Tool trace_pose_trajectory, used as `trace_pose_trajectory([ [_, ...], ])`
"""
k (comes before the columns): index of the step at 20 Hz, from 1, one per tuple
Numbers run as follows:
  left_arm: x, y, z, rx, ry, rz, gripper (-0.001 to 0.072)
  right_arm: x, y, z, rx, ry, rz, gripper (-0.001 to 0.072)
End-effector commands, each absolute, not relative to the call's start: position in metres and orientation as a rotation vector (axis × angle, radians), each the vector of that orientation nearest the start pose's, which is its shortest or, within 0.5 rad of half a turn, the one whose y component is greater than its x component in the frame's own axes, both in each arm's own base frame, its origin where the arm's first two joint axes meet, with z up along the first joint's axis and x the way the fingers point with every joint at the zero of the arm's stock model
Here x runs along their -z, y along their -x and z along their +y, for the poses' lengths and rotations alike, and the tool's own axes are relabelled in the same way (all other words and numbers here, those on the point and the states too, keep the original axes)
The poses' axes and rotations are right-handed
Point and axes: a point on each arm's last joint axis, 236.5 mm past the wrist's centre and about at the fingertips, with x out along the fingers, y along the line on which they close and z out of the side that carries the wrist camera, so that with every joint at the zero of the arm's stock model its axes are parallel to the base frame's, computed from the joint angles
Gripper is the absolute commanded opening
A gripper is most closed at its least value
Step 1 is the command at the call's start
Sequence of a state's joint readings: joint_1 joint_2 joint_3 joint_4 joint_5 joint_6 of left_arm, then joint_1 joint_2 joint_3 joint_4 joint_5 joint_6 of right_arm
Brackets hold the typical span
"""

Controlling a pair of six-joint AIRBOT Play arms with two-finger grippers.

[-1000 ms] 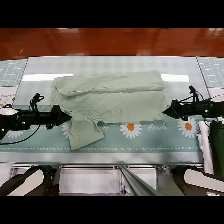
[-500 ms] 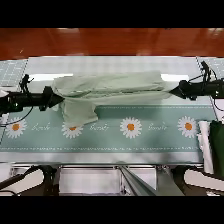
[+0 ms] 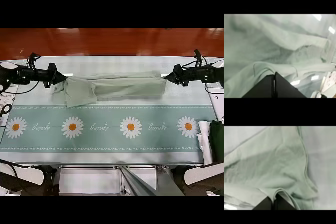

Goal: Fold the shirts.

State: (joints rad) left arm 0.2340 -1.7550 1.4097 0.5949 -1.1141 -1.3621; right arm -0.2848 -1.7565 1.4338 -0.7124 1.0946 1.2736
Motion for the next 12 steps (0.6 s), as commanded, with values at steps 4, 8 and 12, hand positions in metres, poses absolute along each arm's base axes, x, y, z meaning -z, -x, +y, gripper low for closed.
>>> trace_pose_trajectory([
  [4, 0.019, -0.555, -0.055, 0.358, 0.959, 1.126, 0.0023, 0.047, -0.542, 0.027, -0.329, -0.780, 1.116, 0.0023],
  [8, 0.032, -0.558, -0.053, 0.349, 0.962, 1.134, 0.0023, 0.057, -0.548, 0.027, -0.312, -0.775, 1.110, 0.0023],
  [12, 0.044, -0.556, -0.059, 0.368, 0.944, 1.155, 0.0024, 0.062, -0.551, 0.025, -0.300, -0.779, 1.107, 0.0025],
])
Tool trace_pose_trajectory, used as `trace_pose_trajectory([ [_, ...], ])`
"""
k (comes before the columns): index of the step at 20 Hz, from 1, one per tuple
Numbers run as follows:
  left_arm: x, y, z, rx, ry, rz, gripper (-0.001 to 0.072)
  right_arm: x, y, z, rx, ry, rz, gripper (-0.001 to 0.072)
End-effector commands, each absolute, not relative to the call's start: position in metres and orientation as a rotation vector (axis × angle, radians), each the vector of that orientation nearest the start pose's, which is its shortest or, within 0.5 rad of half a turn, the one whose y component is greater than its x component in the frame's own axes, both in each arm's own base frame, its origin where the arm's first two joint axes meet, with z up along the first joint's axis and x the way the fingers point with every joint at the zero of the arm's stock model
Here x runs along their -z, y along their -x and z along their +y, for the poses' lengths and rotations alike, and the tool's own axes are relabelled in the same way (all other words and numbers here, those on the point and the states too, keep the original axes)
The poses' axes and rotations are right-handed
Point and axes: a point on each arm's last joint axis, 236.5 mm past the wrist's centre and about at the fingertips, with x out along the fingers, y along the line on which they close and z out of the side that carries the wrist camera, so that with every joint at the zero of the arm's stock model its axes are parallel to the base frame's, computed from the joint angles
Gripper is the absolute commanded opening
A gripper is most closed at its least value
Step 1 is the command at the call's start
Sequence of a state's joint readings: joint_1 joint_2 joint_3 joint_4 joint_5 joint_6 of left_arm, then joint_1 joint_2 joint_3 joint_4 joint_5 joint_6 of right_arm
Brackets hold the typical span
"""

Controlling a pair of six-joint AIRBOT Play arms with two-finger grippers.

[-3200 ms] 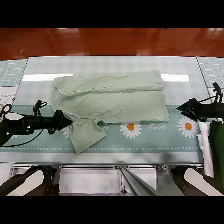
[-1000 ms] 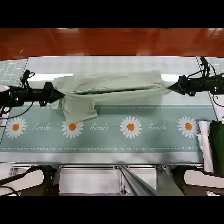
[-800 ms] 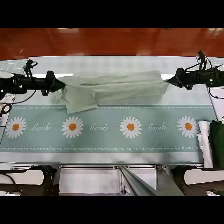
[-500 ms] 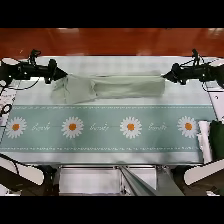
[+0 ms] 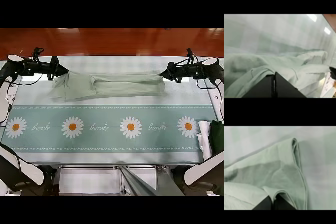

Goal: Fold the shirts.

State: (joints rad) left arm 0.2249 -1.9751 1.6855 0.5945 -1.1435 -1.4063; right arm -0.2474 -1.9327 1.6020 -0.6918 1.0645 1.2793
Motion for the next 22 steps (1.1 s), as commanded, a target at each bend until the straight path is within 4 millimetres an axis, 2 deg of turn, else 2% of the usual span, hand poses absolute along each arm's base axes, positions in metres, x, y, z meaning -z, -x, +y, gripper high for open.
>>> trace_pose_trajectory([
  [1, 0.047, -0.554, -0.061, 0.374, 0.945, 1.169, 0.0040, 0.063, -0.552, 0.025, -0.292, -0.790, 1.106, 0.0152],
  [2, 0.047, -0.552, -0.062, 0.378, 0.947, 1.176, 0.0213, 0.062, -0.552, 0.025, -0.283, -0.806, 1.106, 0.0407],
  [3, 0.044, -0.548, -0.061, 0.388, 0.955, 1.192, 0.0505, 0.059, -0.552, 0.026, -0.292, -0.820, 1.105, 0.0412],
  [5, 0.027, -0.534, -0.050, 0.445, 0.958, 1.233, 0.0509, 0.042, -0.545, 0.017, -0.331, -0.824, 1.123, 0.0412],
  [6, 0.015, -0.526, -0.038, 0.446, 0.970, 1.256, 0.0508, 0.027, -0.539, 0.007, -0.352, -0.826, 1.127, 0.0412],
  [7, 0.008, -0.516, -0.020, 0.405, 0.955, 1.283, 0.0508, 0.011, -0.533, -0.007, -0.356, -0.829, 1.122, 0.0412],
  [9, 0.000, -0.493, 0.033, 0.219, 0.805, 1.313, 0.0508, -0.012, -0.519, -0.048, -0.297, -0.819, 1.099, 0.0412],
  [10, -0.011, -0.483, 0.056, 0.147, 0.693, 1.296, 0.0508, -0.016, -0.510, -0.068, -0.253, -0.792, 1.100, 0.0412],
  [11, -0.024, -0.474, 0.067, 0.117, 0.595, 1.264, 0.0508, -0.013, -0.498, -0.083, -0.198, -0.781, 1.120, 0.0412],
  [13, -0.047, -0.463, 0.060, 0.095, 0.526, 1.121, 0.0508, 0.012, -0.481, -0.089, -0.128, -0.803, 1.150, 0.0412],
  [15, -0.059, -0.452, 0.043, 0.059, 0.528, 0.943, 0.0508, 0.042, -0.478, -0.076, -0.096, -0.906, 1.137, 0.0412],
  [17, -0.054, -0.430, 0.030, 0.029, 0.526, 0.875, 0.0508, 0.057, -0.485, -0.061, -0.100, -0.947, 1.094, 0.0412],
  [19, -0.041, -0.407, 0.015, 0.039, 0.525, 0.899, 0.0508, 0.067, -0.493, -0.048, -0.109, -0.951, 1.094, 0.0412],
  [22, -0.029, -0.394, 0.002, 0.066, 0.534, 0.957, 0.0508, 0.080, -0.504, -0.020, -0.189, -0.990, 1.135, 0.0412],
])
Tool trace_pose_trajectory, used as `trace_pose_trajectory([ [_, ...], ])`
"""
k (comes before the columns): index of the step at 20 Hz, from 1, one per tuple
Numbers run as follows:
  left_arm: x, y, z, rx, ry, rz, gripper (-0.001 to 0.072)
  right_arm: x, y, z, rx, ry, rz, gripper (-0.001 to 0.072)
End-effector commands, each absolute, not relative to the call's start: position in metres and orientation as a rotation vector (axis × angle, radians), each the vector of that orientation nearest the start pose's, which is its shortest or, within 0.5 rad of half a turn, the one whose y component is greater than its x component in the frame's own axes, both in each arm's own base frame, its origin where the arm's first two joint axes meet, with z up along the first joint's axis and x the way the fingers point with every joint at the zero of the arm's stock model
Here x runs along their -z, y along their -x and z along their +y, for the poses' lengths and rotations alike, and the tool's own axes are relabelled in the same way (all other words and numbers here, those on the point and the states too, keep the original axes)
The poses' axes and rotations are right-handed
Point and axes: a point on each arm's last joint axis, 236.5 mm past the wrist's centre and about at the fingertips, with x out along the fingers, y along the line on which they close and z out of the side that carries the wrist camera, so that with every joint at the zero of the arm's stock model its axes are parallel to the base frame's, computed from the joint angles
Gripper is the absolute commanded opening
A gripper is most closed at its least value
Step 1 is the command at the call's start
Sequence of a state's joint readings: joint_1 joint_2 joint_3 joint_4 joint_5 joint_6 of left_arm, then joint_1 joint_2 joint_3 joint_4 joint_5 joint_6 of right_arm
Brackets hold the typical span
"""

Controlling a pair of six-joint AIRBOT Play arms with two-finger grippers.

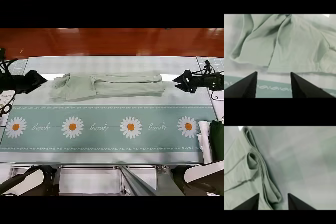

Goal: Fold the shirts.

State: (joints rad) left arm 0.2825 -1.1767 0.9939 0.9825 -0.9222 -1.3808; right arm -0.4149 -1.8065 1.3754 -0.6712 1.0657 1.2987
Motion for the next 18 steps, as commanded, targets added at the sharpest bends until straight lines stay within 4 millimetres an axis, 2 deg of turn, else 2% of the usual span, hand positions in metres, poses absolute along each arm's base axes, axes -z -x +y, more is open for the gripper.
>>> trace_pose_trajectory([
  [1, -0.029, -0.396, 0.002, 0.062, 0.541, 0.953, 0.0508, 0.086, -0.507, -0.013, -0.206, -0.992, 1.157, 0.0414],
  [6, -0.029, -0.396, 0.002, 0.055, 0.550, 0.950, 0.0508, 0.100, -0.520, 0.024, -0.273, -0.994, 1.222, 0.0414],
  [9, -0.029, -0.396, 0.002, 0.056, 0.550, 0.951, 0.0508, 0.098, -0.533, 0.044, -0.309, -0.975, 1.210, 0.0414],
  [12, -0.031, -0.397, 0.000, 0.060, 0.563, 0.947, 0.0508, 0.094, -0.551, 0.051, -0.286, -0.963, 1.166, 0.0410],
  [13, -0.031, -0.397, -0.001, 0.062, 0.567, 0.946, 0.0508, 0.094, -0.554, 0.054, -0.280, -0.962, 1.157, 0.0386],
  [14, -0.032, -0.397, -0.001, 0.063, 0.571, 0.945, 0.0508, 0.093, -0.556, 0.056, -0.280, -0.956, 1.153, 0.0306],
  [15, -0.032, -0.397, -0.001, 0.063, 0.570, 0.945, 0.0508, 0.093, -0.556, 0.060, -0.294, -0.941, 1.151, 0.0116],
  [16, -0.032, -0.397, -0.001, 0.063, 0.570, 0.945, 0.0508, 0.093, -0.555, 0.061, -0.306, -0.927, 1.151, 0.0023],
  [18, -0.031, -0.396, -0.002, 0.066, 0.570, 0.950, 0.0508, 0.089, -0.550, 0.063, -0.325, -0.922, 1.169, 0.0023],
])
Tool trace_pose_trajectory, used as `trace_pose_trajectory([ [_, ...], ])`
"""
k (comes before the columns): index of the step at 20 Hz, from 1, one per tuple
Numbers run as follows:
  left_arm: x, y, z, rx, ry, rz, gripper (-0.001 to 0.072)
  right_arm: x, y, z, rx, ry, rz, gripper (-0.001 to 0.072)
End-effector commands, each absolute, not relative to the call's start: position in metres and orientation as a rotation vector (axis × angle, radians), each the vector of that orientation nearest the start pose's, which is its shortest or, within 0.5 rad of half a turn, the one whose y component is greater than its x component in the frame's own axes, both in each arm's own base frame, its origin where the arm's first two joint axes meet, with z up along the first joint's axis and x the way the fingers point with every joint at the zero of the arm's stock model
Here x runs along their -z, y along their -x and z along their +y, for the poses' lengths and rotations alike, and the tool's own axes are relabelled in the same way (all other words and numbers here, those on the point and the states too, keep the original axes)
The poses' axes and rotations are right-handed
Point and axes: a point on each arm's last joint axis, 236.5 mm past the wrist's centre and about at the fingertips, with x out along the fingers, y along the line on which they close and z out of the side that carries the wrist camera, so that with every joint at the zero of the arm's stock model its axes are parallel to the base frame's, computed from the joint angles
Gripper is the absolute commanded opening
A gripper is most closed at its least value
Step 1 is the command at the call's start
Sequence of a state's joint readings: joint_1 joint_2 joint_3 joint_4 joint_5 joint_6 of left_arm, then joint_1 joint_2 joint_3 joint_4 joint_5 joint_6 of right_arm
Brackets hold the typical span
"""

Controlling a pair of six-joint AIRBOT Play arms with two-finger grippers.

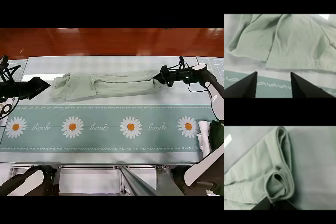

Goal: Fold the shirts.

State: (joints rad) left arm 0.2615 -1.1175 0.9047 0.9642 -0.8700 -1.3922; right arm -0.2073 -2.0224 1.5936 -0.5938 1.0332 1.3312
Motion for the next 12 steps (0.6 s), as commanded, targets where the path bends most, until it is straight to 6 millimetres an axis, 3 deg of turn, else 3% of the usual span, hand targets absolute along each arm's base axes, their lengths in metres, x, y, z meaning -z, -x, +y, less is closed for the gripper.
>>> trace_pose_trajectory([
  [1, -0.031, -0.396, -0.002, 0.066, 0.570, 0.951, 0.0508, 0.085, -0.546, 0.060, -0.328, -0.900, 1.178, 0.0023],
  [4, -0.029, -0.392, -0.005, 0.077, 0.570, 0.969, 0.0508, 0.060, -0.530, 0.046, -0.324, -0.782, 1.202, 0.0023],
  [8, -0.024, -0.377, -0.020, 0.135, 0.560, 1.046, 0.0507, -0.003, -0.502, 0.018, -0.271, -0.637, 1.144, 0.0022],
  [12, -0.031, -0.357, -0.090, 0.379, 0.501, 1.114, 0.0507, -0.054, -0.445, -0.002, -0.238, -0.606, 1.067, 0.0023],
])
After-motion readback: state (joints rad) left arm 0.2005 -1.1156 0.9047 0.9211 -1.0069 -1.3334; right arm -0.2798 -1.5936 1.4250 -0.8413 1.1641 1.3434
